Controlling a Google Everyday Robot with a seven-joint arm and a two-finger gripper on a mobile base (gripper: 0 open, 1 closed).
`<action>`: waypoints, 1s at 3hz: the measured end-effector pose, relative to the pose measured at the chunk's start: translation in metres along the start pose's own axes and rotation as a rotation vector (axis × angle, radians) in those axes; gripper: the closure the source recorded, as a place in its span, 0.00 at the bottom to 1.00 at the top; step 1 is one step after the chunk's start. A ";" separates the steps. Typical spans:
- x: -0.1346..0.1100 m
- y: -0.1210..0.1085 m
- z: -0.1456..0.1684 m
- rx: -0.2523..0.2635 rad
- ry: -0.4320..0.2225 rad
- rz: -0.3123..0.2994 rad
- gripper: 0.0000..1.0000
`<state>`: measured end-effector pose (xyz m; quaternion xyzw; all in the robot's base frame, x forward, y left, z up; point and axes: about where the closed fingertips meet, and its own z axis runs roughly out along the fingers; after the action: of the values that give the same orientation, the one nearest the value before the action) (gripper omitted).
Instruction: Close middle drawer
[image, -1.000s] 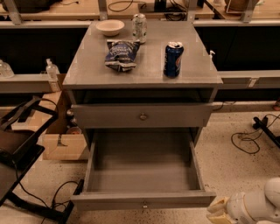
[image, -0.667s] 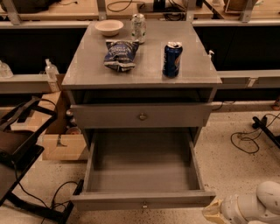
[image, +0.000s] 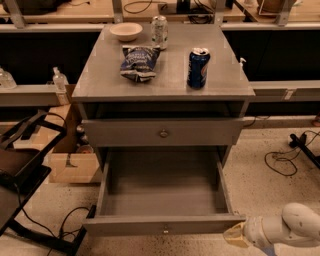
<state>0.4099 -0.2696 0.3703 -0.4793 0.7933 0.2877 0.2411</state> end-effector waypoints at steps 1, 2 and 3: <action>-0.017 -0.018 -0.001 0.011 -0.008 -0.041 1.00; -0.020 -0.019 0.000 0.012 -0.011 -0.047 1.00; -0.042 -0.036 0.010 0.014 -0.027 -0.083 1.00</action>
Offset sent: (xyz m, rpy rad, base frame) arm 0.1264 0.0259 0.0455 -0.0149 -0.1804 0.0959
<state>0.4609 -0.2500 0.3834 -0.5061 0.7714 0.2785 0.2669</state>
